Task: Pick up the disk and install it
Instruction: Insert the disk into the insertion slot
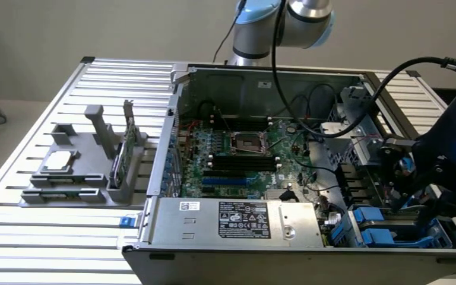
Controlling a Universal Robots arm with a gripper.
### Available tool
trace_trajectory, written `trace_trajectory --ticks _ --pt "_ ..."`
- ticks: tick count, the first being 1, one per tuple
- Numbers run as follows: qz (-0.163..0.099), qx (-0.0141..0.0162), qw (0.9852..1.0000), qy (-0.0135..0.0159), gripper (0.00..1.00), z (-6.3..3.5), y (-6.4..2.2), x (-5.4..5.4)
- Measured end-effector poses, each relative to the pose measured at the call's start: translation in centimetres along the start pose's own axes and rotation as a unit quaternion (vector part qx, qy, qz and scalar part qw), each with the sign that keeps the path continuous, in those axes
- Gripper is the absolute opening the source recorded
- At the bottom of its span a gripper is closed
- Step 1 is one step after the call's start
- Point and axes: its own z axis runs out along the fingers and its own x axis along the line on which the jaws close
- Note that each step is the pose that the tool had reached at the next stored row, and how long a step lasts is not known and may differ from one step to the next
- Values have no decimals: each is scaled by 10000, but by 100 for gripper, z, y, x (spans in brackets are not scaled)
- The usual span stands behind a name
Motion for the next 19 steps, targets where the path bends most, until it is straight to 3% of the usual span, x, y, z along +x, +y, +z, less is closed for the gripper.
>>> trace_trajectory --ticks 9,19 --pt "220 -8 9998 6 37 30 52 -65" --pt "456 -59 9989 48 37 71 106 -122"
